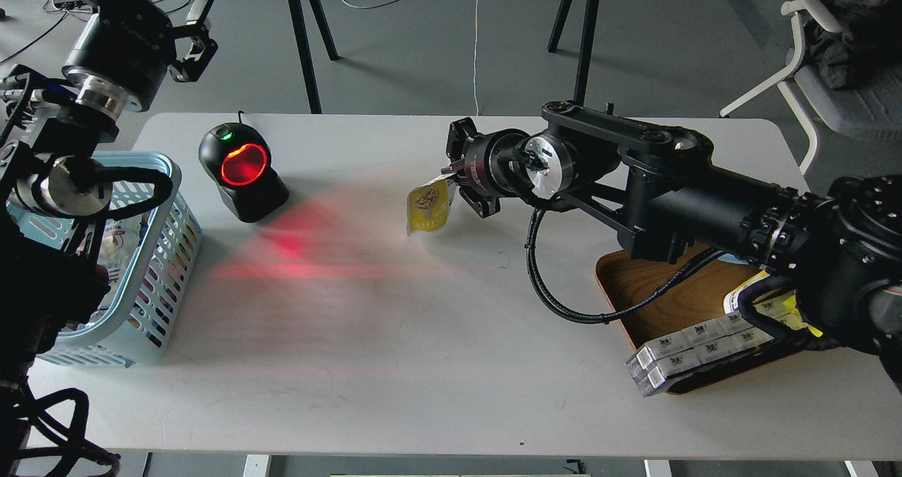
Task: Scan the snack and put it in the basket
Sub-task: 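Lift the yellow packet and carry it toward the scanner, setting it down, then release the packet on the table and retract the right gripper upward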
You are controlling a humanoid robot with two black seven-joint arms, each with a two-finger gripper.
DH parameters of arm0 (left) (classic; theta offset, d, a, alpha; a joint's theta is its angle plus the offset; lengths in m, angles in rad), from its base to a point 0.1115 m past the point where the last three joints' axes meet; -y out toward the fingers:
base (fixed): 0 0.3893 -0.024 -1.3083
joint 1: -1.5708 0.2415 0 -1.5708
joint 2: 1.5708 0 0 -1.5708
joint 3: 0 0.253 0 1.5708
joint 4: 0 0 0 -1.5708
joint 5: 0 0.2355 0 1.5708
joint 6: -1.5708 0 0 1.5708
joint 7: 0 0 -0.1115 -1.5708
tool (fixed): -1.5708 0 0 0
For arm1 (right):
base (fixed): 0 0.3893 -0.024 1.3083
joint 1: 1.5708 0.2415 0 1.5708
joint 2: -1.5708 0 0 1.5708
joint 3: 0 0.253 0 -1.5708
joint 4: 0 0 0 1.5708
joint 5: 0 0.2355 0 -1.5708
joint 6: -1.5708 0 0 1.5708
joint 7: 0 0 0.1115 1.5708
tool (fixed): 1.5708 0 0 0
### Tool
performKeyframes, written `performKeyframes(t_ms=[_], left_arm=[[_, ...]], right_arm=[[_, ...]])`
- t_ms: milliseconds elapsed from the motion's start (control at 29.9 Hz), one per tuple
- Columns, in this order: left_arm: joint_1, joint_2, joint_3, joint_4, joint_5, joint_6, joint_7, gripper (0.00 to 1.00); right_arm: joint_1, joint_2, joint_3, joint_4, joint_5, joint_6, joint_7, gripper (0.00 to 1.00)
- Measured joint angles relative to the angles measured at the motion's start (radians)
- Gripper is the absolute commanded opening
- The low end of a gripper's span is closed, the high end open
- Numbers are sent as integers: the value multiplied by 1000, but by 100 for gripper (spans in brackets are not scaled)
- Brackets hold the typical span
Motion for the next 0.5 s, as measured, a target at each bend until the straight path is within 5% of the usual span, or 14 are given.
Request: performKeyframes(t_ms=[367,434,501], left_arm=[[-1,-1,-1,-2,-1,0,1,100],[-1,-1,0,-2,-1,0,1,100],[-1,-1,0,-2,-1,0,1,100]], right_arm=[[-17,0,3,-17,-17,14,0,6],[-17,0,4,-13,-17,14,0,20],[-17,0,5,-11,-17,15,0,47]])
